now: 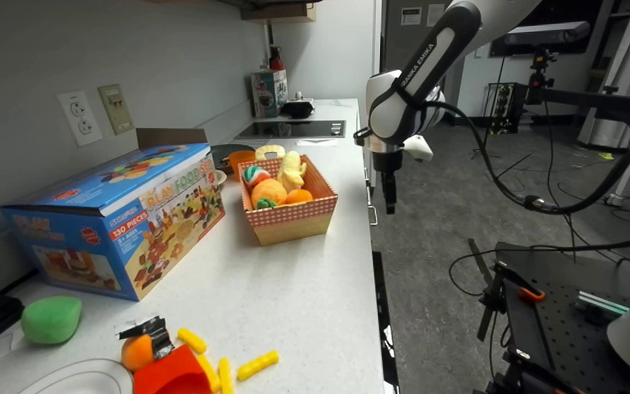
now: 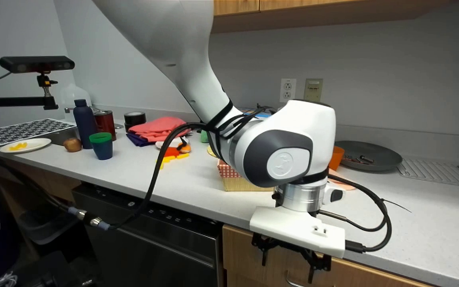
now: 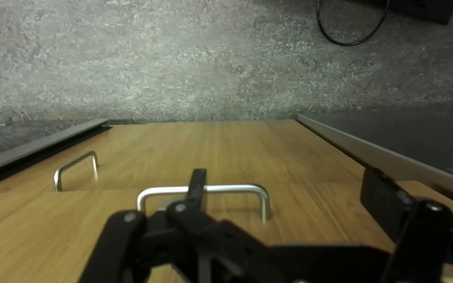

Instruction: Push the drawer closed, open the drawer, place the pineapple and watermelon plush toy inside the drawer then close it.

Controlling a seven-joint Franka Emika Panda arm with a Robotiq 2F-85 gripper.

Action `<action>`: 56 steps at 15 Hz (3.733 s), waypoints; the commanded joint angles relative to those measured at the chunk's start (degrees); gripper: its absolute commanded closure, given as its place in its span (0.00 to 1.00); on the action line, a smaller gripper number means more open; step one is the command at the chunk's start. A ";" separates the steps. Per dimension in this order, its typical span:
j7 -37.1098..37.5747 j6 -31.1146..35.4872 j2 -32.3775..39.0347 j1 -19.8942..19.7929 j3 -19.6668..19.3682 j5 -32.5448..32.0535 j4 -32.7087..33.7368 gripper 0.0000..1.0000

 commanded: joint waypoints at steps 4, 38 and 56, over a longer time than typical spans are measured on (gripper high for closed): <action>0.35 -0.08 1.87 -3.68 0.35 -0.32 1.06 0.00; 31.38 -12.78 22.99 -15.22 2.95 28.19 23.71 0.00; 43.73 -21.24 27.31 -15.46 -2.42 29.64 26.76 0.00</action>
